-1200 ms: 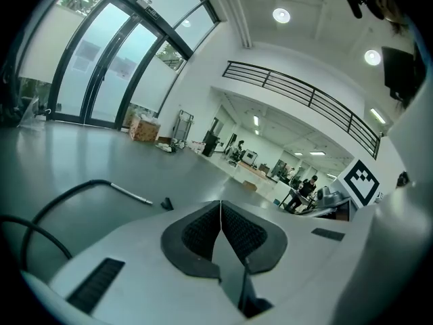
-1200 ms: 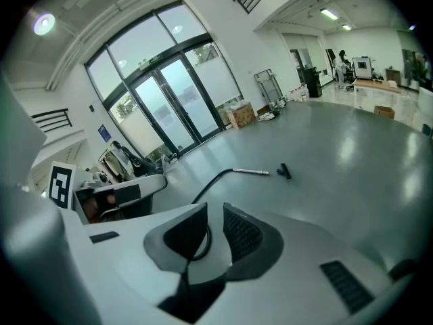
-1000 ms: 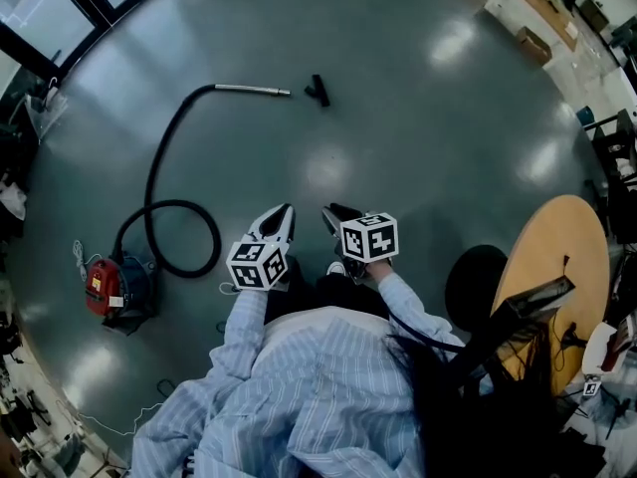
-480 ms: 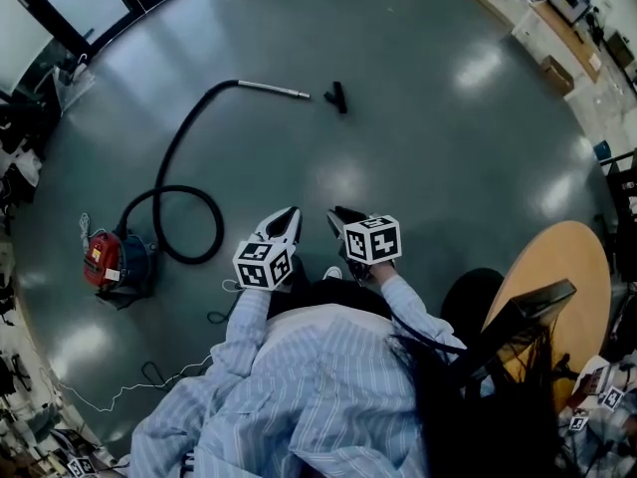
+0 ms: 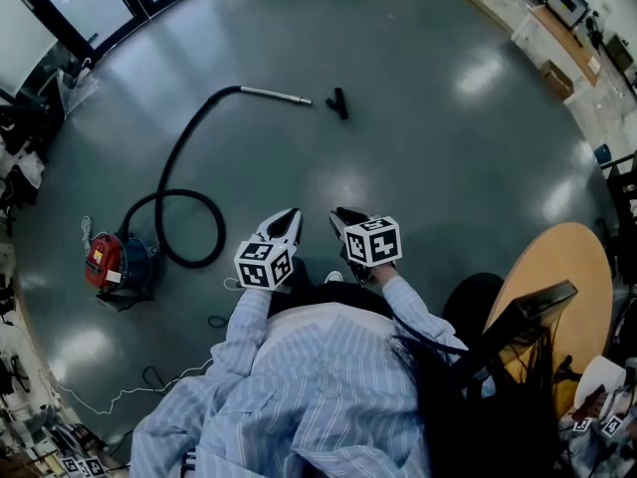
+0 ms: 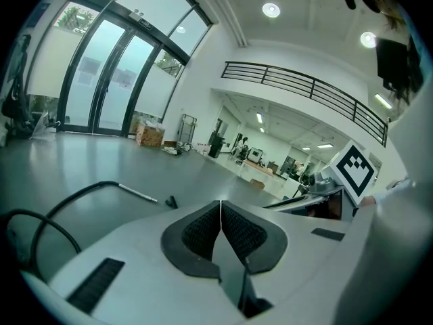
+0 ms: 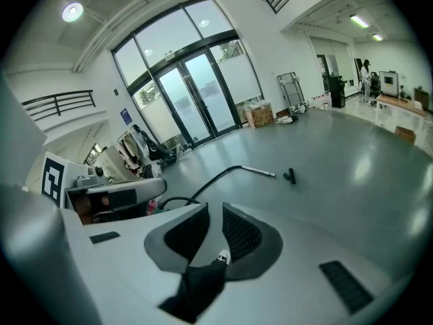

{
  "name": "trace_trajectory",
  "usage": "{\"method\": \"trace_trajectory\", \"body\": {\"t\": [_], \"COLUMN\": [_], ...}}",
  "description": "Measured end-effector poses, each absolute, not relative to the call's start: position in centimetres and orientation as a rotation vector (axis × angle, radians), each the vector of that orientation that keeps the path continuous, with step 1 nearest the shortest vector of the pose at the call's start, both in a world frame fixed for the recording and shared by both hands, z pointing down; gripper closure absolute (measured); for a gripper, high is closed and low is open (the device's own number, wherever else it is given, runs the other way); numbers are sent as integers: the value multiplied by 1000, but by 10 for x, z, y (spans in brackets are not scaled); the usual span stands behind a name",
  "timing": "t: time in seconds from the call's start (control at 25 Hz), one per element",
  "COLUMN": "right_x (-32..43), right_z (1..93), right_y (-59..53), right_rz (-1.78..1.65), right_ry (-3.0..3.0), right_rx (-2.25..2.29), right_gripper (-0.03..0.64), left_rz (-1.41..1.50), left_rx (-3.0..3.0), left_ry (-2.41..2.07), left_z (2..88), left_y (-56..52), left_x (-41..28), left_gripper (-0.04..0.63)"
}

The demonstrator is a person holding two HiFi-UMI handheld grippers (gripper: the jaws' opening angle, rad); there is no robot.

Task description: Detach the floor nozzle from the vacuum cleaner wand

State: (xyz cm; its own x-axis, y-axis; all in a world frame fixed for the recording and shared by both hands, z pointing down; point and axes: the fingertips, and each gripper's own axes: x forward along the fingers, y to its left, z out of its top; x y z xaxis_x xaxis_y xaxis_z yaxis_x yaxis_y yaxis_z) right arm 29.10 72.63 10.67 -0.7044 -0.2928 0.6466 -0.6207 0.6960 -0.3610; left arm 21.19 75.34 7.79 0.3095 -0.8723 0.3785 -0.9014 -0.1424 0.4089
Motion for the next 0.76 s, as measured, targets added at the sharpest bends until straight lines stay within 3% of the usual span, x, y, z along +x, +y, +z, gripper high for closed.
{"method": "trace_trajectory", "body": {"t": [0.76], "right_x": [300], "right_z": [115], "right_y": [734], "right_rz": [807], "right_ry": [-2355], "right_rx": [680], "right_gripper": [546], "left_rz": [92], "left_rx": [2000], "left_ry": [-1581], "left_z": [85], "left_y": [763], "left_x": [210], "left_gripper": [584]}}
